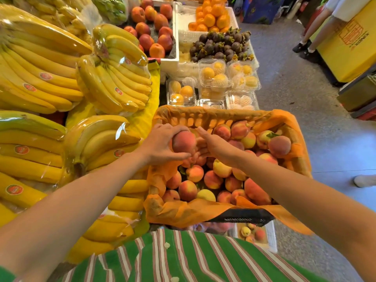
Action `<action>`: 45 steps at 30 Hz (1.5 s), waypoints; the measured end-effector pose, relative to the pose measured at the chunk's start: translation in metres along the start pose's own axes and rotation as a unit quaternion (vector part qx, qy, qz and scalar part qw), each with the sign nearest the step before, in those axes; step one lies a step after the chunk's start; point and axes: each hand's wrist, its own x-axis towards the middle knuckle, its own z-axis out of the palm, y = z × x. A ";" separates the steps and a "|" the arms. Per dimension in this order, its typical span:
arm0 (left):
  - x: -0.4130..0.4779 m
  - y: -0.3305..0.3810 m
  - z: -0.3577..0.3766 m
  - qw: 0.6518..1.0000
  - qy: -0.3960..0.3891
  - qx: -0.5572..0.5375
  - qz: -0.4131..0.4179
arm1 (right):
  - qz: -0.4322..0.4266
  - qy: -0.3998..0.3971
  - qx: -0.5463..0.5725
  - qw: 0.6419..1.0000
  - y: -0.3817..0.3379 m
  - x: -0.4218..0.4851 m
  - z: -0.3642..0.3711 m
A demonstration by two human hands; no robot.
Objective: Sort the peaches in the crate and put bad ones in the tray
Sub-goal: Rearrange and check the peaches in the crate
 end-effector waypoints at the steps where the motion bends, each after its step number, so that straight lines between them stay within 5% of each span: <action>1: -0.003 -0.004 -0.001 0.999 0.011 -0.029 -0.016 | 0.002 -0.006 -0.025 1.000 0.005 -0.001 -0.002; 5: -0.016 -0.016 -0.006 0.994 0.065 -0.074 -0.055 | 0.027 -0.120 -0.245 0.962 0.033 -0.003 -0.001; 9: -0.025 -0.018 -0.007 0.993 0.074 -0.052 -0.080 | 0.094 -0.230 -0.468 0.848 0.052 0.005 0.019; 16: -0.033 -0.019 -0.005 0.992 0.059 -0.058 -0.093 | 0.141 -0.239 -0.555 0.784 0.068 0.026 0.039; 20: -0.033 -0.018 -0.006 0.992 0.055 -0.064 -0.093 | 0.032 -0.166 -0.562 0.809 0.085 0.025 0.041; 25: -0.030 -0.017 -0.007 0.991 0.053 -0.070 -0.099 | 0.000 -0.175 -0.519 0.837 0.087 0.022 0.038; 35: -0.021 -0.007 -0.013 0.994 0.045 -0.053 -0.086 | 0.096 -0.138 -0.151 0.974 0.025 -0.024 -0.016; 41: -0.009 0.011 -0.009 0.994 0.047 -0.071 -0.067 | 0.090 -0.119 0.066 0.987 0.021 -0.050 -0.031; 45: -0.002 0.024 -0.002 0.984 0.035 -0.171 -0.046 | 0.053 -0.063 0.112 0.990 0.030 -0.059 -0.031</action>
